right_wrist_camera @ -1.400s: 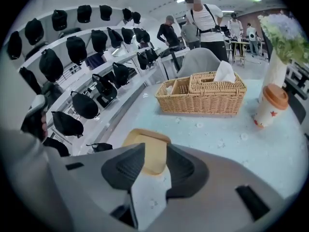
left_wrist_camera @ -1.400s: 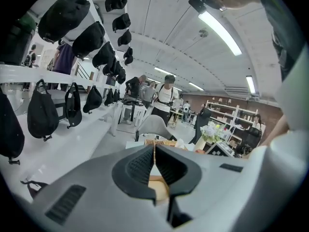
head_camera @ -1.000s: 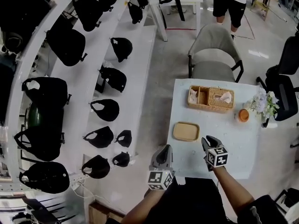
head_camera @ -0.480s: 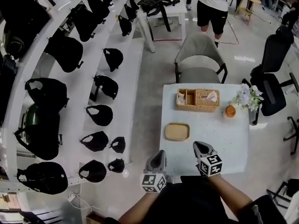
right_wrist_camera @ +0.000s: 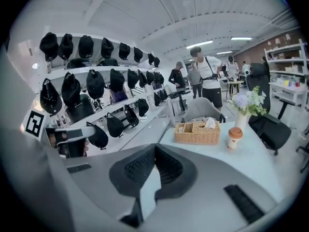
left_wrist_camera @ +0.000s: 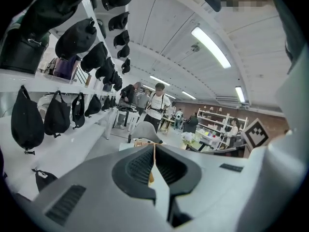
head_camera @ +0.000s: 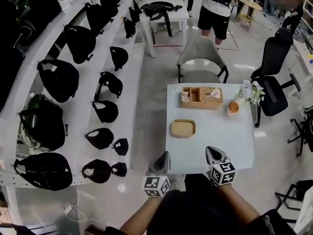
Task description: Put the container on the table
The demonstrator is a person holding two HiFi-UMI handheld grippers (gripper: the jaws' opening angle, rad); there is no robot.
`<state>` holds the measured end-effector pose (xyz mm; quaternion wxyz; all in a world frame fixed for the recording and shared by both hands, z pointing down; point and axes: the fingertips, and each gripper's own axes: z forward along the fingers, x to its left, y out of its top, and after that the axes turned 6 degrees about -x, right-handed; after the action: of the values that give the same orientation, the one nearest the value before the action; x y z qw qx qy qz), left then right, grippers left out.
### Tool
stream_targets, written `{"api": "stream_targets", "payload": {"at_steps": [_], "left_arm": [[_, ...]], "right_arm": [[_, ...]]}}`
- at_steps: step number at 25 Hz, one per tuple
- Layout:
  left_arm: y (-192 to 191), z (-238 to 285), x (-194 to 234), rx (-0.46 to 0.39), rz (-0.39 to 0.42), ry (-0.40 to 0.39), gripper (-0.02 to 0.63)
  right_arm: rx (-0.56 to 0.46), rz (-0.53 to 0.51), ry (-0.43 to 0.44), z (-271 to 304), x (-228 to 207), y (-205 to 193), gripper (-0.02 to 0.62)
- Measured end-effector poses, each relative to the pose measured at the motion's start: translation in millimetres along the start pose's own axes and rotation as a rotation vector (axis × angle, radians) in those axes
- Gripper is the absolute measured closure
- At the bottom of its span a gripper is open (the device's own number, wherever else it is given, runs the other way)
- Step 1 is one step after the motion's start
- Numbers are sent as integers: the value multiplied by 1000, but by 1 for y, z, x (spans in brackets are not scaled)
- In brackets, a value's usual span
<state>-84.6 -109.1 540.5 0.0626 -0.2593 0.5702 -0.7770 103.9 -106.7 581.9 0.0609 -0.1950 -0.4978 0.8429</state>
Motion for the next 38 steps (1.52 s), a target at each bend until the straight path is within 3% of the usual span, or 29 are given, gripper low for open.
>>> {"api": "stream_targets", "payload": {"at_steps": [6,12,16,23,29,38], "left_arm": [[20,-42,8,-68,150,0,594],[-1,-60,-23,-34,91,-101,594],[-4,-74,-33,-36,72,-103,594],[15,-75,-51,-77,88,-80,594],[18,-67,-78,-74,121,-63,594],[18,-49,-106,-84,138,-39,594]], "right_arm": [[-82,-51,12,-45,43,6,595],[-121,-65,-98,-99,49,4,595],[-130,-28,-138,-123,42,-4,595],[-146,-65,-187,-146,10,7,595],[-223,-113,-166,-162,-13,34,597],[-248,-115,-165,-173,-49,45,597]]}}
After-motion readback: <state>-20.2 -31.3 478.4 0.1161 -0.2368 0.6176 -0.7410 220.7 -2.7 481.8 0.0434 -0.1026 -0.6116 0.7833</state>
